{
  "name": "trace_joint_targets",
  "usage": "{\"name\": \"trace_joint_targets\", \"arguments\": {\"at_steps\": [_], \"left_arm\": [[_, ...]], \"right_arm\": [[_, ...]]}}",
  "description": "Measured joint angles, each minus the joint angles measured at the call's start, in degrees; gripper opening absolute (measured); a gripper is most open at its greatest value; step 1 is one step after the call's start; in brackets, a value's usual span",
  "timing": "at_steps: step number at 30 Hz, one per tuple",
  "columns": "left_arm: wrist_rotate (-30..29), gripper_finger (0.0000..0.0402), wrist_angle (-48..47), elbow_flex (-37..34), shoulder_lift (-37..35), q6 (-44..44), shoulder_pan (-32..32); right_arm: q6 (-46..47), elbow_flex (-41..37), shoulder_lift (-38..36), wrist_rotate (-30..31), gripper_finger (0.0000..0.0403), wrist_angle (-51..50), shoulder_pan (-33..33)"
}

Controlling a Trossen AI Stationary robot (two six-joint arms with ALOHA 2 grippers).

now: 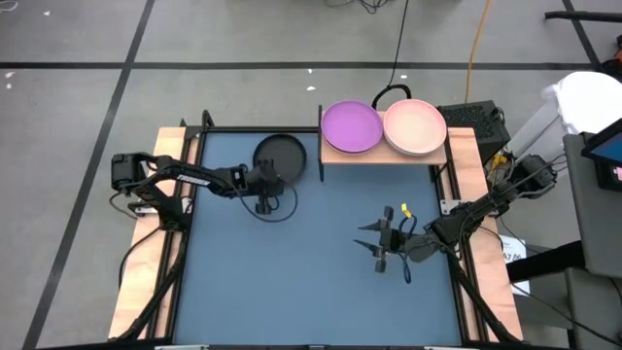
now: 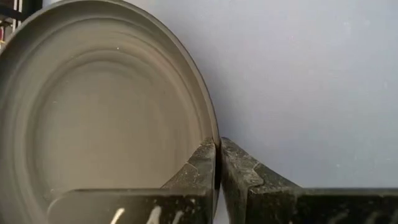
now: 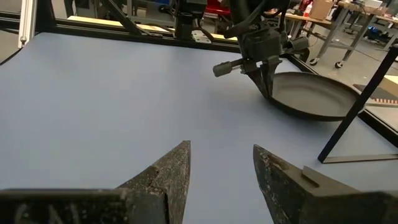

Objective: Place and stack plates onto a shelf
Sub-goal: Stack the black plate on top of the purple plate on the shelf

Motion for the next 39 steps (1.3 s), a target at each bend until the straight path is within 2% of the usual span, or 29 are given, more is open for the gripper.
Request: {"name": "trace_joint_targets", "arguments": {"at_steps": [8,13,19,30,39], "left_arm": [[0.0,0.0011,-0.3,1.8,-2.9,0.0,-1.1],[-1.7,0.0011,-8.0,5.7,-8.4,-1.5,-1.4],[-3.9,0.0011,-18.8,13.1,-12.8,-0.9,-1.1],[-3.4,0.0011,-33.9,31.9,-12.9,2.4,0.1],[0.2,0.001,-36.7,44.4,-12.6,8.7,1.3]], "right_arm": [[0.9,0.0,0.0,0.0,0.0157,0.0,0.0],[0.9,0.0,0.0,0.0,0.0157,0.2,0.0],[0.9,0.0,0.0,0.0,0.0157,0.2,0.0],[0.5,0.0,0.0,-1.5,0.0157,0.5,0.1],[0.3,0.0,0.0,-1.5,0.0157,0.4,0.1]]}}
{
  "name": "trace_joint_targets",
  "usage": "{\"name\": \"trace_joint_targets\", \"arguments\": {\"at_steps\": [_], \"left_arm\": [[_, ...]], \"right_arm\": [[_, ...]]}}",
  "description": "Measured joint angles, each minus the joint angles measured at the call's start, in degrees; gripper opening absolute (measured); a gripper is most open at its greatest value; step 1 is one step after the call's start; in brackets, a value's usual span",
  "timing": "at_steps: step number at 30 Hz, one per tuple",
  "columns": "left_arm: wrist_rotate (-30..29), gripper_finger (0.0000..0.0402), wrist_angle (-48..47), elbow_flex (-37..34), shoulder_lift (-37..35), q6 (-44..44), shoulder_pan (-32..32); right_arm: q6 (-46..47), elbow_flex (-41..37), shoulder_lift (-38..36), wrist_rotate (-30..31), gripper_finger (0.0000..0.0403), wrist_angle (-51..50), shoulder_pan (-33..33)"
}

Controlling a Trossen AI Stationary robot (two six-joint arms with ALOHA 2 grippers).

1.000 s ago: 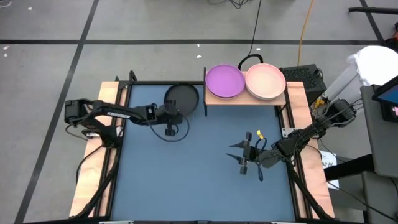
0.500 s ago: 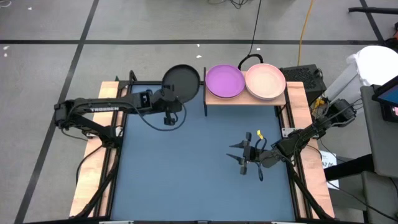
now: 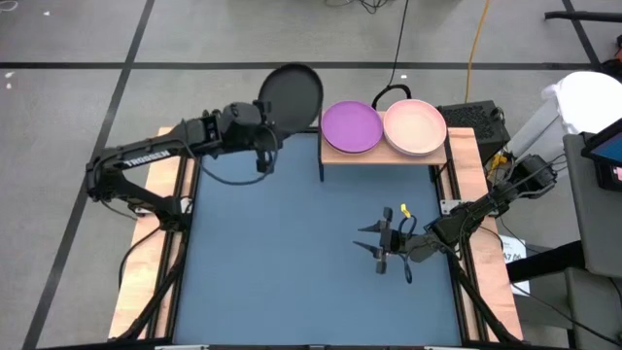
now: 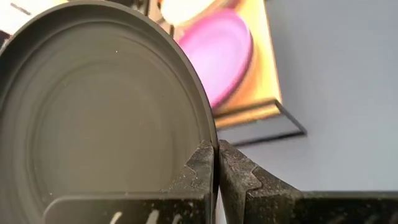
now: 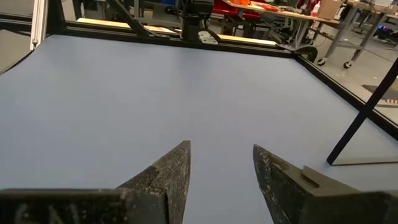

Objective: Place and stack plates onto a shelf
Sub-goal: Stack the black plate on top of the purple plate on the shelf

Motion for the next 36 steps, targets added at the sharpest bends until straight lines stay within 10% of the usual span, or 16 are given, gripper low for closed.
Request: {"name": "trace_joint_targets", "arguments": {"at_steps": [26,36], "left_arm": [[14.0,0.001,-11.8,42.8,34.9,6.4,0.5],[16.5,0.001,-13.5,45.9,40.0,5.1,2.4]], "right_arm": [[-1.4,0.0,0.0,0.1,0.0157,0.7,0.0],[-1.2,0.0,0.0,0.0,0.0157,0.6,0.0]]}}
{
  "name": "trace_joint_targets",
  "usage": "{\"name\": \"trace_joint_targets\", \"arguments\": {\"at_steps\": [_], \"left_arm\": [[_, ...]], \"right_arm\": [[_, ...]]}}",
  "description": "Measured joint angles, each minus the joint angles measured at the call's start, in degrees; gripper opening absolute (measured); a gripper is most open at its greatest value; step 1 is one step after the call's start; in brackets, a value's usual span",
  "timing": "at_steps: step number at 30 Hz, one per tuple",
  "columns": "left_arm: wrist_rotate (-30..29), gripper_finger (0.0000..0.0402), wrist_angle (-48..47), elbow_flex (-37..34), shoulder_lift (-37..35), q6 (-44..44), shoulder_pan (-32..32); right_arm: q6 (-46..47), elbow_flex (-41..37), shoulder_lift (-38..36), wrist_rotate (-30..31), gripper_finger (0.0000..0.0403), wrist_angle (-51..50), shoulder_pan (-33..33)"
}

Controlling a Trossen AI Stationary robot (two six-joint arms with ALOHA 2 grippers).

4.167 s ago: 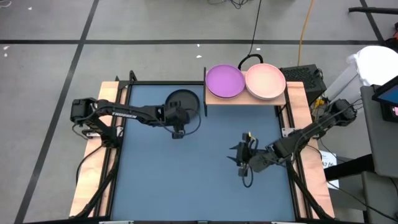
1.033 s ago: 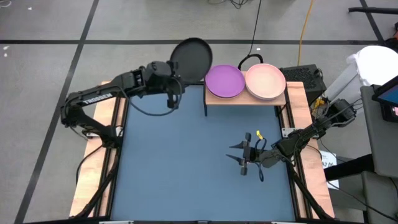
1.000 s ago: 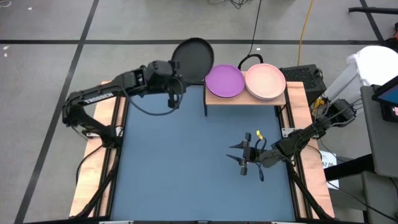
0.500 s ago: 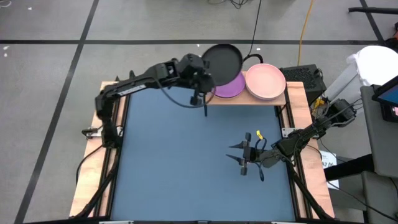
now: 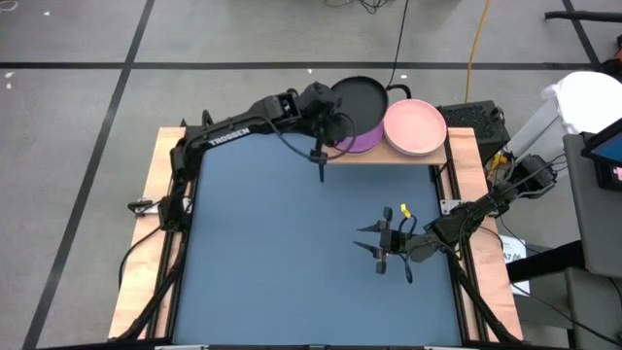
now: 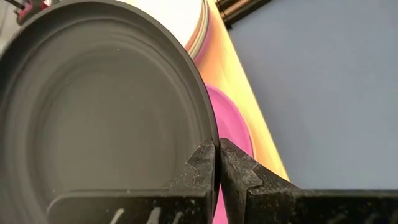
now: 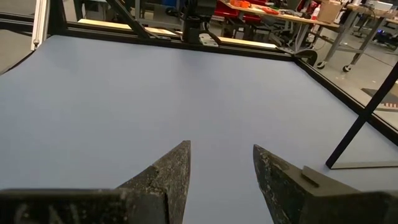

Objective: Place and stack plates onto a shelf
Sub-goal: Stack the black plate on top of the purple plate on the shelf

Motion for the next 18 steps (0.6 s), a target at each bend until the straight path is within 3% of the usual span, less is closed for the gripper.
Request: {"name": "trace_joint_targets", "arguments": {"at_steps": [18], "left_arm": [[2.7,0.001,-1.1,-1.2,3.2,-0.9,1.0]], "right_arm": [[0.3,0.0,0.0,0.0,0.0157,-0.1,0.6]]}}
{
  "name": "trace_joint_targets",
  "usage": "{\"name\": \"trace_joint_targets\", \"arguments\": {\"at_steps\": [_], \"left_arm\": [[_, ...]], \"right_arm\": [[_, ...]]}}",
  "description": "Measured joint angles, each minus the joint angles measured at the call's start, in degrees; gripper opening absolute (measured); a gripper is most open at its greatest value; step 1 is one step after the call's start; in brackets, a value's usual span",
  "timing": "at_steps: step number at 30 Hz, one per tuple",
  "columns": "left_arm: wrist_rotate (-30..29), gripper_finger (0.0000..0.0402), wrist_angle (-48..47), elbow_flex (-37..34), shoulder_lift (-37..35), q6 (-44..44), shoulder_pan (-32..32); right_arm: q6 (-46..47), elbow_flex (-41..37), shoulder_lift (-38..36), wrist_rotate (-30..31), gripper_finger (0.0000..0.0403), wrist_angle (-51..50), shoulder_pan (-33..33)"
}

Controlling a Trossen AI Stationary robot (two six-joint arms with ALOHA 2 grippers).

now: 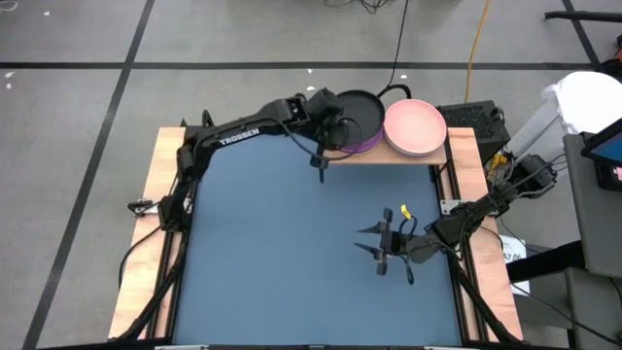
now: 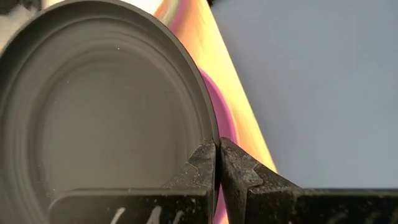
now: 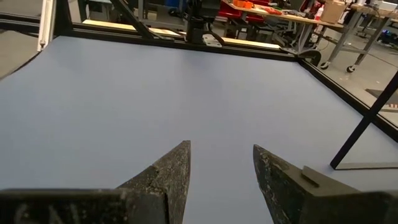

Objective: Place and stack plates onto a shelf
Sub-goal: Stack the black plate on top of the purple plate on the shelf

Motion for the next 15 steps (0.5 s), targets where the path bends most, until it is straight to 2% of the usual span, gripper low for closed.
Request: {"name": "trace_joint_targets", "arguments": {"at_steps": [15], "left_arm": [[-0.8,0.0018,-0.1,0.0,2.5,0.5,0.5]], "right_arm": [[-0.2,0.0,0.0,0.1,0.0157,0.2,0.6]]}}
